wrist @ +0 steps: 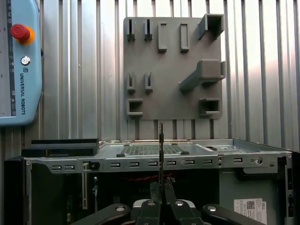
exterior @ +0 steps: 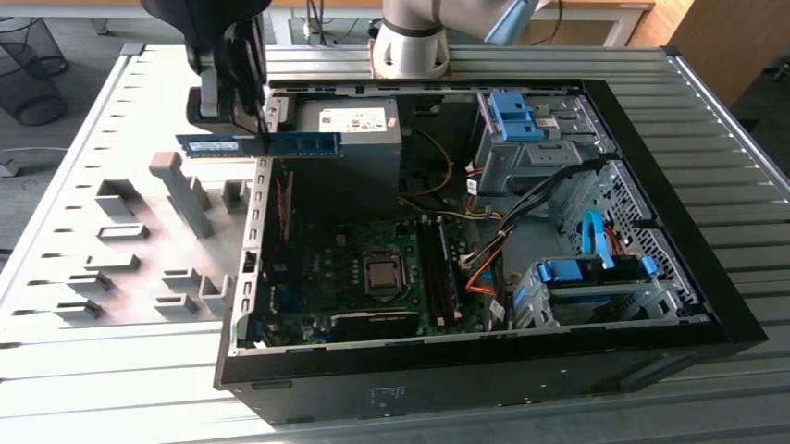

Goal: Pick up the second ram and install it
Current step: 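Pick up the second ram and move it above second insertion slot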

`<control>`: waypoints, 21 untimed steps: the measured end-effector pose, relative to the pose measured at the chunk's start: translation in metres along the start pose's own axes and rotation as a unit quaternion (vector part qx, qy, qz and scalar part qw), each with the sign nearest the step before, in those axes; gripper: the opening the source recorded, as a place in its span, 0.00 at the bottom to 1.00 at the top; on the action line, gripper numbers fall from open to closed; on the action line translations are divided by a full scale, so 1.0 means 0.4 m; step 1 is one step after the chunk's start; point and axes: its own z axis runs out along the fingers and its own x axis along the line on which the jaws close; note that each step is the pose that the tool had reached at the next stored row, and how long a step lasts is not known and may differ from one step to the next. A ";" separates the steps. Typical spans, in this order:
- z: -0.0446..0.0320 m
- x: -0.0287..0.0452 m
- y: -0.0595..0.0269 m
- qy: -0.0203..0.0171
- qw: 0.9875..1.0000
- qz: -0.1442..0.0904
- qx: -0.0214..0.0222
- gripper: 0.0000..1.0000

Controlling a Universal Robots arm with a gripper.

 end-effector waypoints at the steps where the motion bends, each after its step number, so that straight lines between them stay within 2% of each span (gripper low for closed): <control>1: 0.000 0.000 -0.002 0.000 1.000 0.000 0.000 0.14; 21: -0.001 -0.001 -0.039 0.000 1.000 0.000 0.000 0.14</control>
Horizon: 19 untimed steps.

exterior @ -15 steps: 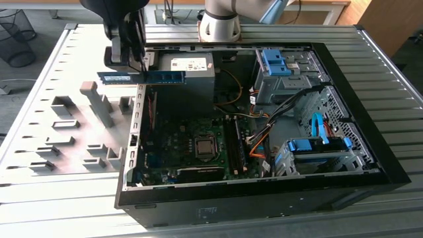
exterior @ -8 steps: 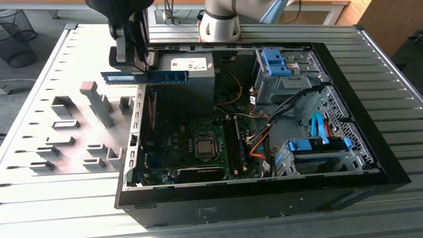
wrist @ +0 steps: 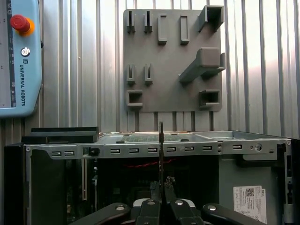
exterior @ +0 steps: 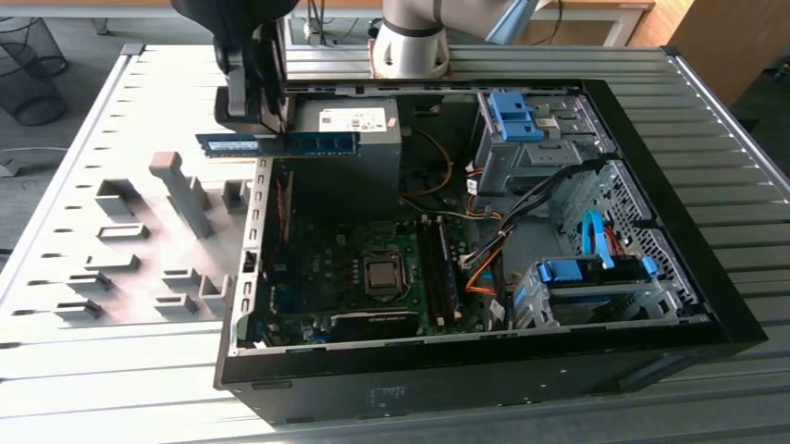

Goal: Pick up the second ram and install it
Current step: 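Pick up the second ram and move it above second insertion slot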

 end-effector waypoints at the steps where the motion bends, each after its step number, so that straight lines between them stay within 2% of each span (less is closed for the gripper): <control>1: 0.000 0.000 -0.002 0.000 1.000 0.000 0.000 0.14; 19: -0.001 -0.001 -0.038 0.000 1.000 0.000 0.000 0.14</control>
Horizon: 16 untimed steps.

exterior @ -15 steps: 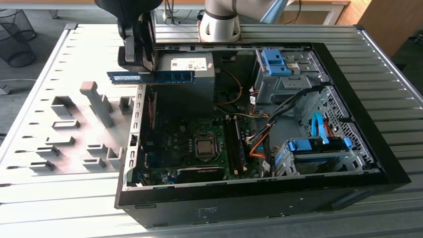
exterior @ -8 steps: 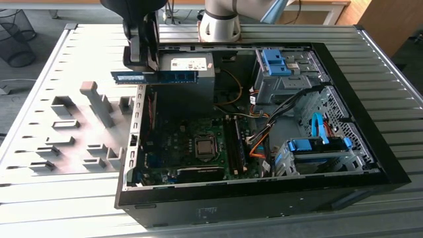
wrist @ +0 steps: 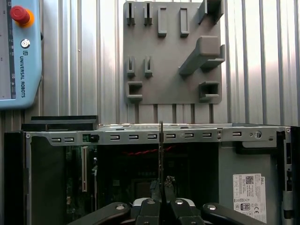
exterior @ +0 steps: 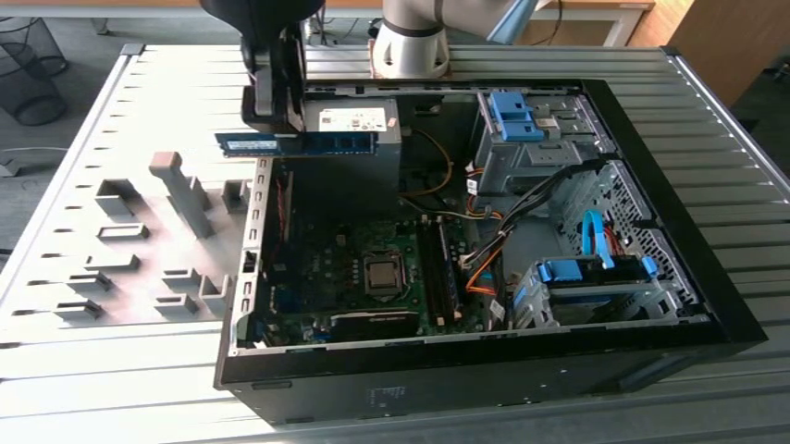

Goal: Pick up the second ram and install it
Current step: 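Pick up the second ram and move it above second insertion slot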

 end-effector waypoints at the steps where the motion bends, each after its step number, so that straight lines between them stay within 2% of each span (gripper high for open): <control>1: 0.000 0.000 -0.002 0.000 1.000 0.000 0.000 0.14; 16: -0.001 -0.001 -0.037 0.000 1.000 0.000 0.000 0.14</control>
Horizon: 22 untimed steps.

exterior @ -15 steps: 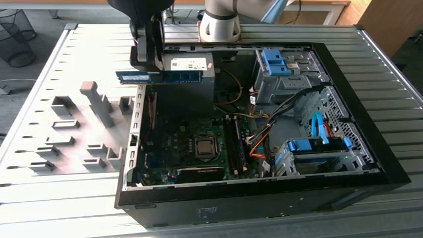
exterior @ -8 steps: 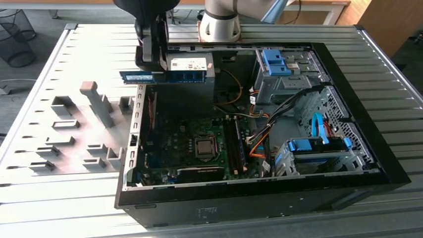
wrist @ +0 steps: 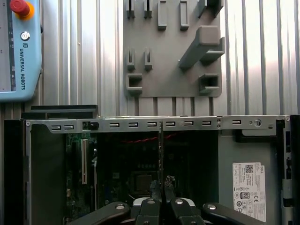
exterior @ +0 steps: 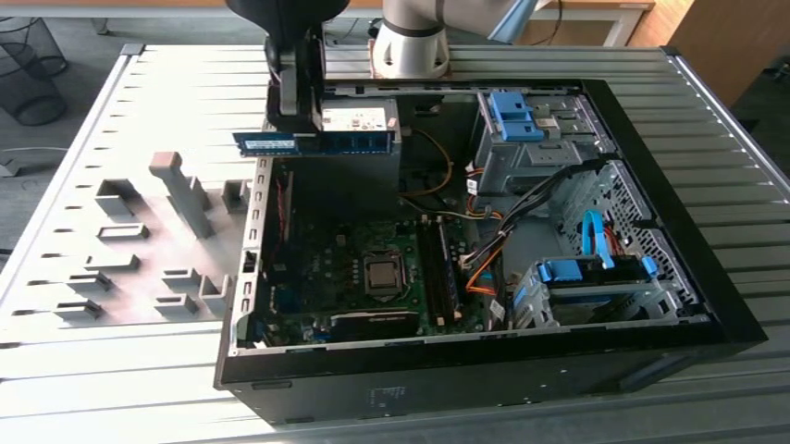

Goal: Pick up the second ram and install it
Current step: 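Pick up the second ram and move it above second insertion slot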

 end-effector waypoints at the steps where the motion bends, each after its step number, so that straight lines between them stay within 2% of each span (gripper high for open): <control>1: 0.000 0.000 -0.004 0.000 1.000 0.000 0.000 0.14; 22: -0.002 -0.003 -0.070 0.000 1.000 0.000 0.000 0.14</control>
